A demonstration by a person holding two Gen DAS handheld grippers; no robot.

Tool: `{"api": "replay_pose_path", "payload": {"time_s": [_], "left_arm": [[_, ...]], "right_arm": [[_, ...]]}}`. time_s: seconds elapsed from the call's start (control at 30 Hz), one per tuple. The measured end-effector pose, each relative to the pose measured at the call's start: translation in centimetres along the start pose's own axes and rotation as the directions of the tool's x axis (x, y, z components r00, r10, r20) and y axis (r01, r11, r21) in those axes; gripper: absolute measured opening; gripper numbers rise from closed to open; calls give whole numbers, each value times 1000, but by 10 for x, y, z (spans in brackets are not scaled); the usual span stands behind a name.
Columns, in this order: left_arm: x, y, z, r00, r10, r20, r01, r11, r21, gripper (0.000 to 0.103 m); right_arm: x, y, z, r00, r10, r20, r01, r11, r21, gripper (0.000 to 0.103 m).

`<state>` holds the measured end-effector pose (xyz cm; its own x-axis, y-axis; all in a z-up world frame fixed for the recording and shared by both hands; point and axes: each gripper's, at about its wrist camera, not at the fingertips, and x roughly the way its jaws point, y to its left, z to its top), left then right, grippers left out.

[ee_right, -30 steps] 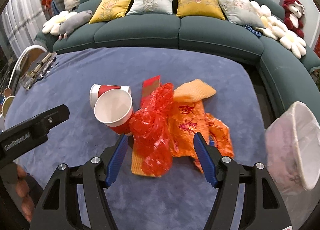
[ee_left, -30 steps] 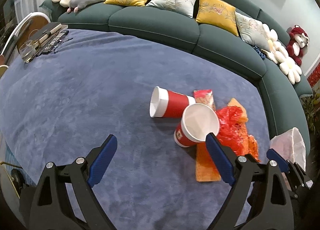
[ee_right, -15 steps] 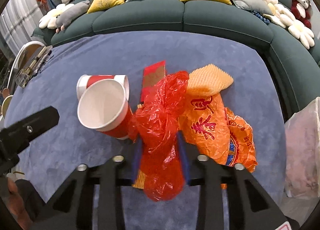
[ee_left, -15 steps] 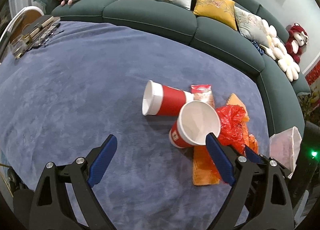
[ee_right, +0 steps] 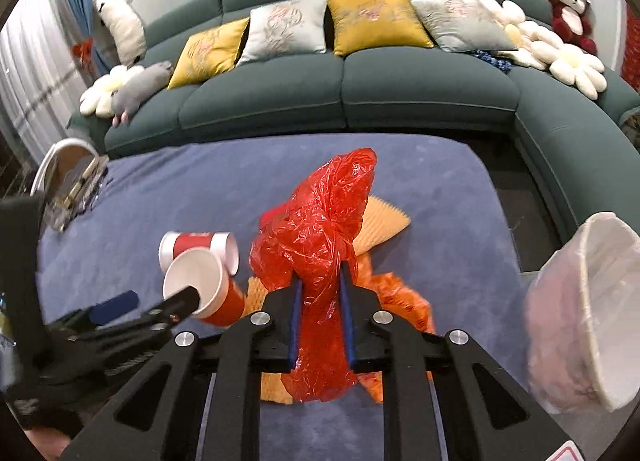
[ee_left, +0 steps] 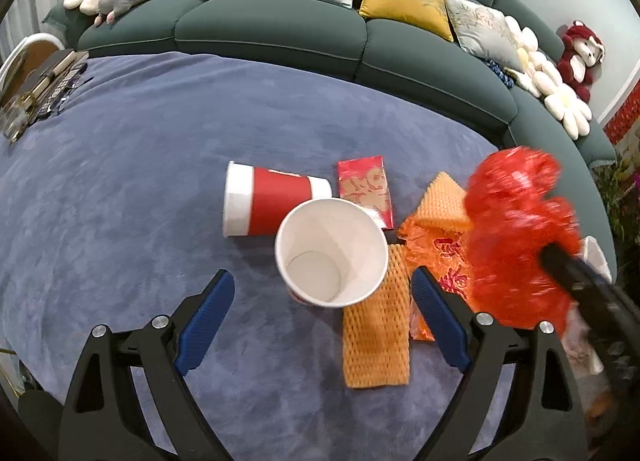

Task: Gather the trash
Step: 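Grasp the red plastic bag with the right tool while the left tool grasps a red cup, then lift the red bag and red cup toward the wastebasket with both tools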

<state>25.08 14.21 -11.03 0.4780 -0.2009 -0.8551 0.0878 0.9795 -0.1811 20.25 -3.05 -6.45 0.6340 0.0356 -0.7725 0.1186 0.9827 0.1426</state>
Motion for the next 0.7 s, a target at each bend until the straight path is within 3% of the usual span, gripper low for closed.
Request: {"api": "replay_pose_path", "payload": {"time_s": [0.27, 0.33, 0.47, 0.7], "left_arm": [[27, -14, 7, 998, 57, -4, -57, 997, 49, 84], [32, -15, 8, 998, 65, -7, -65, 997, 53, 81], [41, -15, 6, 997, 77, -31, -75, 995, 63, 65], [26, -18, 2, 996, 93, -2, -93, 993, 70, 63]], "right_arm": [[1, -13, -1, 1000, -11, -13, 12, 1000, 18, 16], [3, -15, -3, 1000, -12, -20, 12, 1000, 23, 16], [7, -18, -6, 999, -10, -33, 11, 999, 30, 16], [5, -20, -8, 999, 3, -38, -2, 999, 39, 16]]}}
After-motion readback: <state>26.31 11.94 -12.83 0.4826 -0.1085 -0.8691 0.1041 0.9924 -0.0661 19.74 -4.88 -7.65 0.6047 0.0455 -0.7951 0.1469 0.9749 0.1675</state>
